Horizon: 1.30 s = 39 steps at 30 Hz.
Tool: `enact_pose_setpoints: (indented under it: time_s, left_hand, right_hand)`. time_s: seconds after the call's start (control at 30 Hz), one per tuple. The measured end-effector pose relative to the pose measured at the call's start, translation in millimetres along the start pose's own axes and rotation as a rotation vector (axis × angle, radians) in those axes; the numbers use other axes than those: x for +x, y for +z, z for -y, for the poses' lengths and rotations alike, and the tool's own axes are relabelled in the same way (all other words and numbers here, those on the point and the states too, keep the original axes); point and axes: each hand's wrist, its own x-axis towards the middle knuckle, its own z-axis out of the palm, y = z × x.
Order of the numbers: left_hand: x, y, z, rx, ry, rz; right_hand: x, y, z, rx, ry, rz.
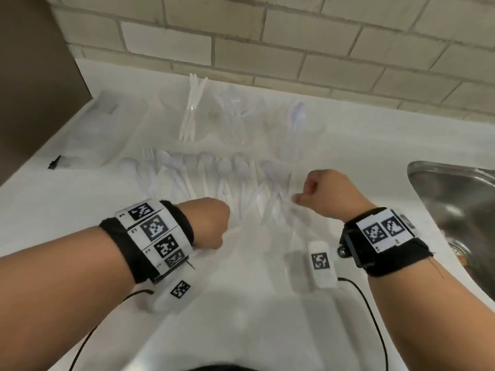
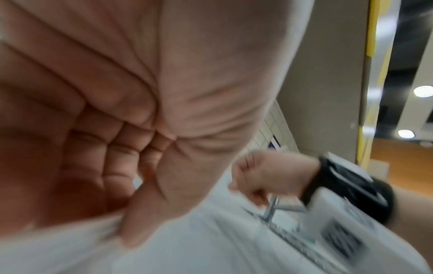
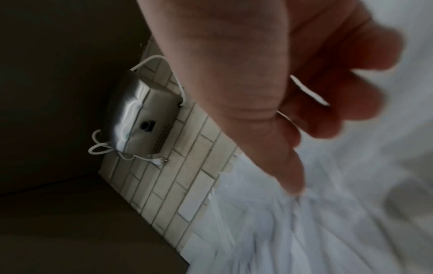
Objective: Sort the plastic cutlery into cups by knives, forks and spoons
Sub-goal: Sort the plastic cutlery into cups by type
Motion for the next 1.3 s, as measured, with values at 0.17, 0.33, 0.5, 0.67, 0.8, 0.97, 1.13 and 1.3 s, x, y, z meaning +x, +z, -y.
enact_pose_setpoints:
  time_s: [0.17, 0.33, 0.5, 0.67, 0.8, 0.97, 1.13, 1.3]
  left_hand:
    - [29.3, -26.2, -8.7, -0.379, -0.042, -0.389]
    - [63.6, -36.0, -14.1, -0.501, -0.128, -0.510]
    - [75.1, -46.1, -2.7, -0.476, -0.157, -0.515]
    - [70.0, -55.7, 22.4, -0.374, -0.293, -0.422]
    - [68.3, -45.8, 24.7, -0.298, -0.276, -0.314]
    - [69.8, -41.7, 15.3, -0.341, -0.239, -0.284]
    - [70.9, -41.3, 7.1, -0.507, -0.203, -0.283]
    - [79.3, -38.3, 6.7, -0.594, -0.145, -0.212]
  right_hand:
    - [-34.7, 20.4, -2.7, 0.046, 0.124, 0.373]
    - [-22.0, 26.2, -14.5, 0.191, 0.199, 0.329]
    - [7.3, 16.5, -23.5, 0.278, 0.276, 0.238]
    - [32.8, 15.1, -7.8, 0.283, 0.323, 0.226]
    - [38.7, 23.5, 21.6, 0.276, 0.257, 0.211]
    - [50.3, 32.4, 44.3, 0.094, 0.147, 0.200]
    - [55.6, 34.5, 60.4, -0.059, 0.039, 0.228]
    - [64.9, 43.2, 78.9, -0.191, 0.047, 0.270]
